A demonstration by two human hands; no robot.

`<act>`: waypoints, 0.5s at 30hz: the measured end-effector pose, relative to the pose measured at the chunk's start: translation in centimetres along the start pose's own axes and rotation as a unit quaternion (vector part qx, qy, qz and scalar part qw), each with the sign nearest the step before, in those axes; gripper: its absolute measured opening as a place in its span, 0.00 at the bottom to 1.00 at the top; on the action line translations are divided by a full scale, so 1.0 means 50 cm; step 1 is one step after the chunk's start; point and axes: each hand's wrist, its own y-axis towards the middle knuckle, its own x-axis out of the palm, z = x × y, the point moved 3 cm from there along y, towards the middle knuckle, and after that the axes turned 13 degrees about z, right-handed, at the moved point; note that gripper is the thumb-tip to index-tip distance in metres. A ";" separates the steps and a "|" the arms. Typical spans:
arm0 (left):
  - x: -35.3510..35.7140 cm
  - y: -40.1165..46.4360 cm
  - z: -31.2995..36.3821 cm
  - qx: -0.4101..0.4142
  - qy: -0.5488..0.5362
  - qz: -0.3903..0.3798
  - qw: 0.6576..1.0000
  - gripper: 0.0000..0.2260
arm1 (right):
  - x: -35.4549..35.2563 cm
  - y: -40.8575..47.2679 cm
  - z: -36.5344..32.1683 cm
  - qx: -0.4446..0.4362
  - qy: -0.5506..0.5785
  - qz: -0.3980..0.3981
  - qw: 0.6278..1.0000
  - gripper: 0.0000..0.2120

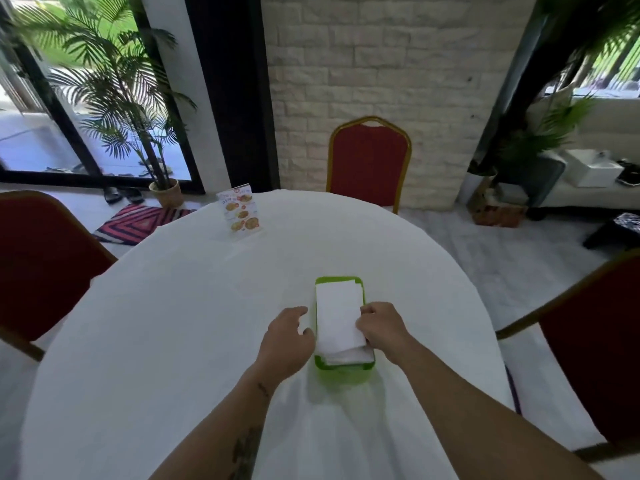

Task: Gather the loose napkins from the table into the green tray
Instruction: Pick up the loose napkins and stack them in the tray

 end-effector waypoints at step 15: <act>0.041 0.025 0.039 0.143 0.115 -0.048 0.982 0.26 | 0.028 -0.021 0.000 -0.326 -0.344 0.026 0.880 0.25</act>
